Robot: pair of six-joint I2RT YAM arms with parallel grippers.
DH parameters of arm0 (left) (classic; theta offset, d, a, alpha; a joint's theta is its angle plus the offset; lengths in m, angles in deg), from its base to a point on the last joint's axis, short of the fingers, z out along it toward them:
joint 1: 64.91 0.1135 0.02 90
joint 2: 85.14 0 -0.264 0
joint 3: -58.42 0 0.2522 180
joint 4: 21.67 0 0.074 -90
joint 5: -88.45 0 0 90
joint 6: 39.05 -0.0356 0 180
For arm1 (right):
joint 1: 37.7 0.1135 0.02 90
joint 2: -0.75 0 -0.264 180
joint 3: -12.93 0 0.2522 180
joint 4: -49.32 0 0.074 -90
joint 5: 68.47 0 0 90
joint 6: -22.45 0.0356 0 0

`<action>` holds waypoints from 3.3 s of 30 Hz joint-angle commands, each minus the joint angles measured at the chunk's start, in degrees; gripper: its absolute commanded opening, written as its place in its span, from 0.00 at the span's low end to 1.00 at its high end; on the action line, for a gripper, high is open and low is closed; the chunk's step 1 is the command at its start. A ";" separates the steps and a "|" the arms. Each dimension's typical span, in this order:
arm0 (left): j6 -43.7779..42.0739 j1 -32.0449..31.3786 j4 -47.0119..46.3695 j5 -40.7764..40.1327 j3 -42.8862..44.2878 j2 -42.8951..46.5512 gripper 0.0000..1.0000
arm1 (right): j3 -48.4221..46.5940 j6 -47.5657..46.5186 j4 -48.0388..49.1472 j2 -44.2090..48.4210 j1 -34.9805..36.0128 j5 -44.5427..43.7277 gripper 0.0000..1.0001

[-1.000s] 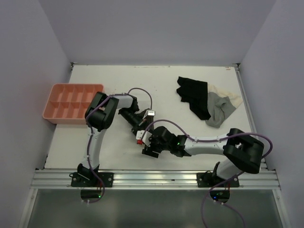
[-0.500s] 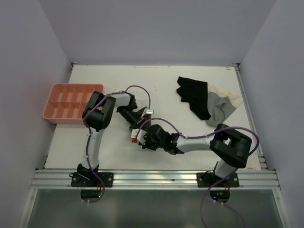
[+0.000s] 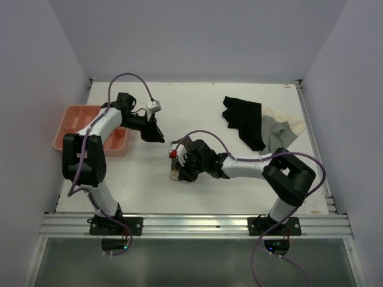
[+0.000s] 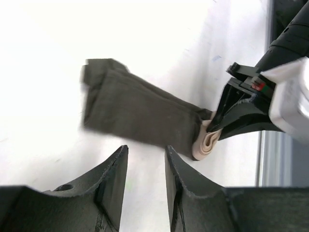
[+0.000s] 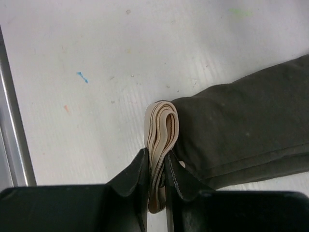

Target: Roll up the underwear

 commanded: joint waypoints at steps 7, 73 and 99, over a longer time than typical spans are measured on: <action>-8.27 7.40 -17.18 -2.15 -24.05 26.25 0.41 | -10.35 12.95 -3.76 -11.79 -7.98 18.95 0.00; -44.77 -19.32 -24.15 -31.17 -48.72 27.72 0.00 | -14.14 38.82 2.50 -16.04 -21.52 18.27 0.54; -28.95 -15.63 23.59 -17.90 1.74 -23.61 0.00 | 4.32 4.11 -13.16 25.91 -0.53 -10.11 0.40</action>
